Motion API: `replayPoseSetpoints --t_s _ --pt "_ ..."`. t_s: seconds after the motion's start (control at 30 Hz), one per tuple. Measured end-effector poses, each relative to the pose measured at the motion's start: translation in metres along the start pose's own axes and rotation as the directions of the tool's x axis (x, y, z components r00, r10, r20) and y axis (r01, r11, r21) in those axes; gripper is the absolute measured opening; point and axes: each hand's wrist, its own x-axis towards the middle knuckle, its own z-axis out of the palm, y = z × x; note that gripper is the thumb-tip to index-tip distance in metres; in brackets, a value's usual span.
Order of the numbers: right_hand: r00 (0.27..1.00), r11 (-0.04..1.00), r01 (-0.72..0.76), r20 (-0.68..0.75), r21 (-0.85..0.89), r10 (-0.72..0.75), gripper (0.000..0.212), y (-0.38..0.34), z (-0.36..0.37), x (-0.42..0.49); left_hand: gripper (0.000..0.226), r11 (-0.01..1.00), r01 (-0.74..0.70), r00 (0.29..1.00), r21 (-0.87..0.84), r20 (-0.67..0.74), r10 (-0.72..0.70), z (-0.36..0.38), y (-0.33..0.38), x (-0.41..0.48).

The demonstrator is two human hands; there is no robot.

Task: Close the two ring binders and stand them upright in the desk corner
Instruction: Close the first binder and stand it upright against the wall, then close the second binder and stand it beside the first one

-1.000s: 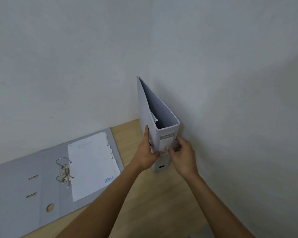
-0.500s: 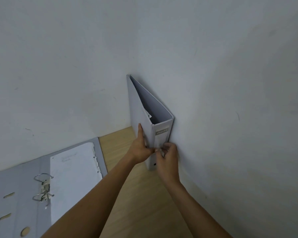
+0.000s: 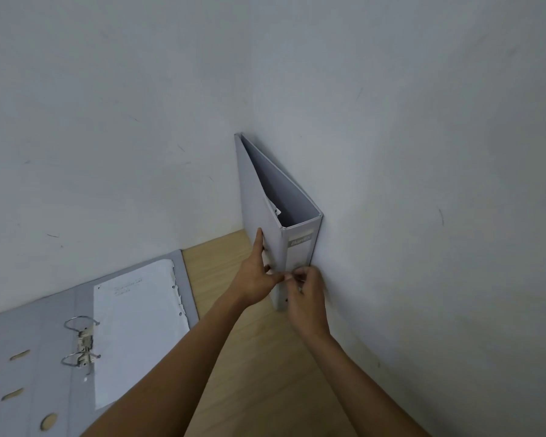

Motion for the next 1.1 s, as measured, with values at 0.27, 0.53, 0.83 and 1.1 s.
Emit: replayPoseSetpoints --t_s 0.27,0.53,0.83,1.1 --pt "1.000 0.997 -0.001 0.007 -0.077 0.002 0.015 -0.001 -0.002 -0.011 0.093 0.999 0.021 0.999 0.049 -0.033 -0.020 -0.006 -0.016 -0.025" --pt "0.984 0.989 0.043 0.177 -0.144 -0.017 0.021 -0.004 0.045 -0.053 0.065 0.995 0.099 0.990 -0.016 -0.104 -0.100 -0.041 -0.060 -0.094" --pt "0.894 0.969 0.074 0.446 -0.237 0.041 0.019 -0.016 0.161 -0.130 0.044 0.962 0.215 0.934 -0.171 -0.253 -0.253 -0.146 -0.147 -0.208" --pt "0.785 0.934 0.091 0.602 -0.345 0.145 0.025 -0.011 0.272 -0.199 0.038 0.927 0.303 0.859 -0.221 -0.358 -0.366 -0.240 -0.224 -0.293"
